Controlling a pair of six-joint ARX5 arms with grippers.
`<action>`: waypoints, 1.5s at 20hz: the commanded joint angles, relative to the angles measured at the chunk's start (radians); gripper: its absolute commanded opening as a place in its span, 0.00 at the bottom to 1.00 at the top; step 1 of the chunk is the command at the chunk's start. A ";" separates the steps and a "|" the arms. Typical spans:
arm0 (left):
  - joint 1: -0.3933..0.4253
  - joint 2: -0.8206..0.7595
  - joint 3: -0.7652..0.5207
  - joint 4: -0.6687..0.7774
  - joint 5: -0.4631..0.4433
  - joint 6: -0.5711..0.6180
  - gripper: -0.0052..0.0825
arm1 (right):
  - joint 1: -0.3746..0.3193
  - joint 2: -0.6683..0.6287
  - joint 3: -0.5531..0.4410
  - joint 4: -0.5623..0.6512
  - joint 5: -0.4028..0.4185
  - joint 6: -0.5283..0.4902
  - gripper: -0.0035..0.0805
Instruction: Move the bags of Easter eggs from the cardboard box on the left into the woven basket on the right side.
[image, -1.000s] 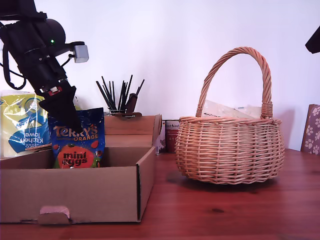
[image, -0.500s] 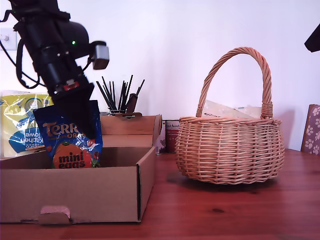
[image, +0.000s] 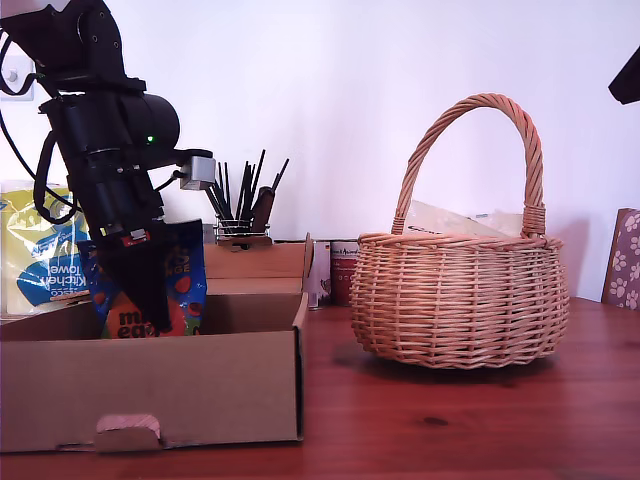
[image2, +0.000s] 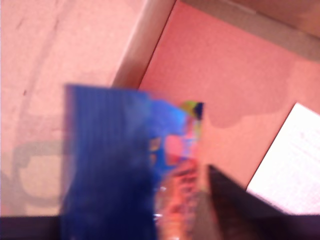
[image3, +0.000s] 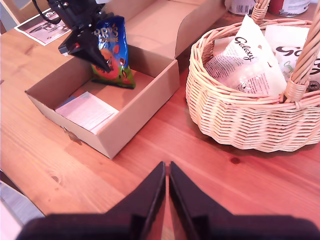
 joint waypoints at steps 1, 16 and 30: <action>-0.003 0.011 -0.005 0.000 -0.008 0.005 0.10 | 0.005 0.000 0.011 0.007 -0.004 0.005 0.03; -0.071 -0.211 0.152 0.034 0.434 -0.183 0.07 | 0.005 0.000 0.011 0.006 -0.003 0.005 0.03; -0.381 0.101 0.152 0.901 0.181 -0.525 0.06 | 0.005 0.000 0.011 0.002 -0.003 0.005 0.03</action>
